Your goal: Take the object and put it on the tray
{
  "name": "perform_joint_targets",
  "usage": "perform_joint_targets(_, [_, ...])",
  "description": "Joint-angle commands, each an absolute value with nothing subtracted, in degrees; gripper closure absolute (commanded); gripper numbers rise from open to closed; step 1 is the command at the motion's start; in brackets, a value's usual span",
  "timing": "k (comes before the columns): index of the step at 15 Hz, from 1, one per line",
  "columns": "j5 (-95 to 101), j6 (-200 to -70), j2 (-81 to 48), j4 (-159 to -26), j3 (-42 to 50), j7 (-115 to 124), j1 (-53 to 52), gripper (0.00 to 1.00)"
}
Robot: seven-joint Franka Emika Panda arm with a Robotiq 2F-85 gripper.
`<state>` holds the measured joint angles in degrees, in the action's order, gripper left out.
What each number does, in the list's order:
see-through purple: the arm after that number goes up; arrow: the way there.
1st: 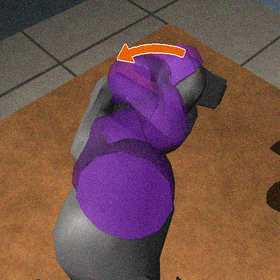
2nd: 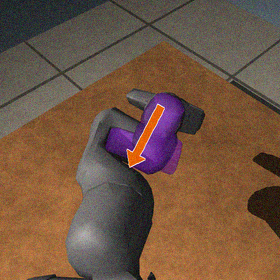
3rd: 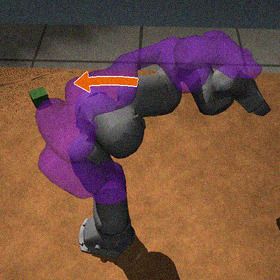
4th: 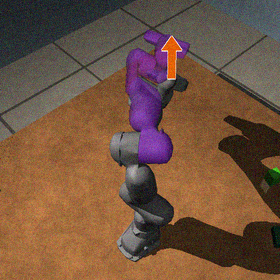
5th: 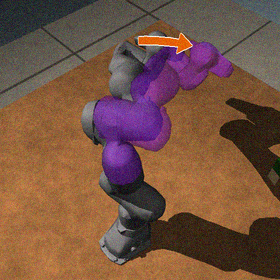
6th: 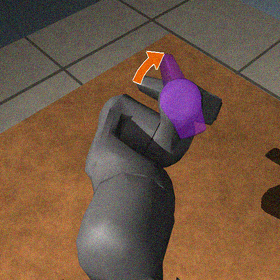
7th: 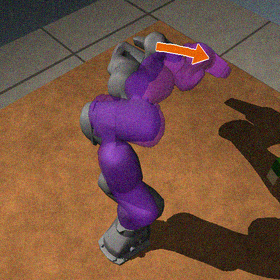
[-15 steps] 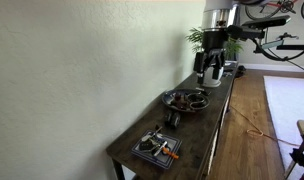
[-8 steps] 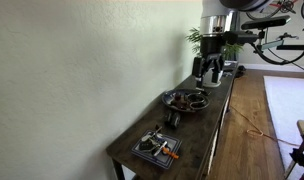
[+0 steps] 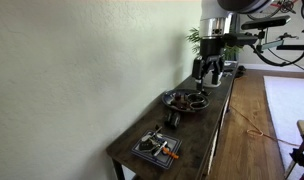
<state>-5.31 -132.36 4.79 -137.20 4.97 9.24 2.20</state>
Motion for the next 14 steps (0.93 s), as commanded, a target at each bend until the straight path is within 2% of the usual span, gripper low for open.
perform_joint_targets(1, [-6.71, -134.58, 1.02, -135.46, 3.88, 9.96, 2.29, 0.0])
perform_joint_targets(14, [-3.85, -139.98, -13.55, -127.61, 5.24, 26.08, 1.18, 0.0])
